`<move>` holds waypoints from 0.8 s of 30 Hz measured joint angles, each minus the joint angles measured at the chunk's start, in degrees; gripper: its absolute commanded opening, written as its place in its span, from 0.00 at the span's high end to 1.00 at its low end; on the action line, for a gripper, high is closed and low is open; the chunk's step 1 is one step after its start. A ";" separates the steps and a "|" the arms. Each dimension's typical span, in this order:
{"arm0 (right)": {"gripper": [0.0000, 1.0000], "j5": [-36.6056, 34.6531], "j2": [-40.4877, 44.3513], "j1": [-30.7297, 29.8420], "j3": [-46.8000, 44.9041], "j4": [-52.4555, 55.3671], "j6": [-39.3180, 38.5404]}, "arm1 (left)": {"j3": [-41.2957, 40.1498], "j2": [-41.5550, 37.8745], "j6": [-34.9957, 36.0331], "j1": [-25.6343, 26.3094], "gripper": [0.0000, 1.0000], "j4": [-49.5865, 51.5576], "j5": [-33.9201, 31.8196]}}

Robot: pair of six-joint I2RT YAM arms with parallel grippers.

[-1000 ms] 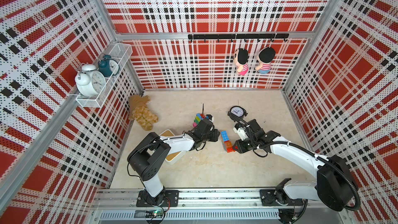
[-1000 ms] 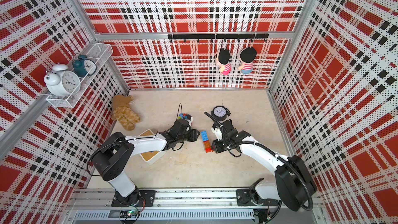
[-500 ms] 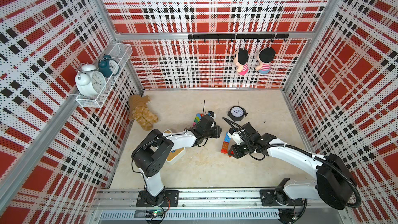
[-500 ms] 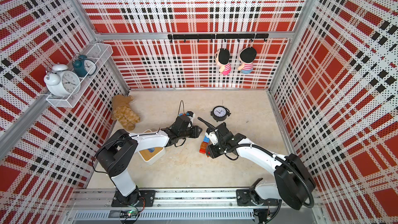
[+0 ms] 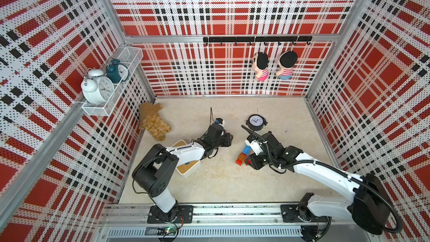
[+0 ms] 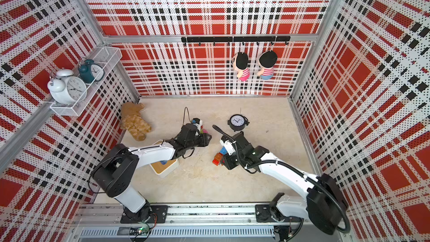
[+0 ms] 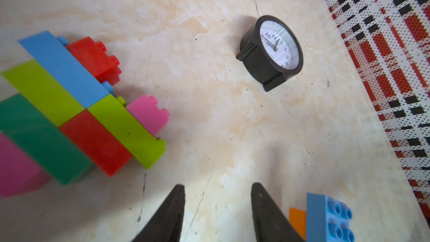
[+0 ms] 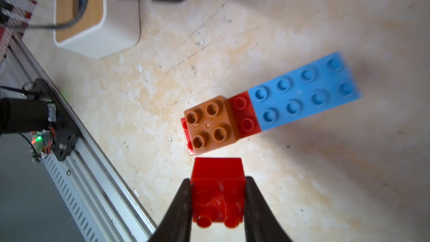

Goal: Assemble a heart with building blocks
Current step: Adjust the building block at the center of the board.

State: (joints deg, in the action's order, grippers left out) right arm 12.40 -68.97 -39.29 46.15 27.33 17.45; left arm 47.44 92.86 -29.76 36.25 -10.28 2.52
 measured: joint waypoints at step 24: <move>1.00 -14.01 -31.08 4.70 26.49 8.81 -4.61 | -7.96 -17.16 -0.33 9.18 0.31 2.27 -14.16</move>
State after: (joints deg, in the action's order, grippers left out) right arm -1.61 -100.05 -34.59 72.64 36.14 12.84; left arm 39.48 75.70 -30.09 45.43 -8.01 -11.64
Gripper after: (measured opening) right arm 0.340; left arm 0.669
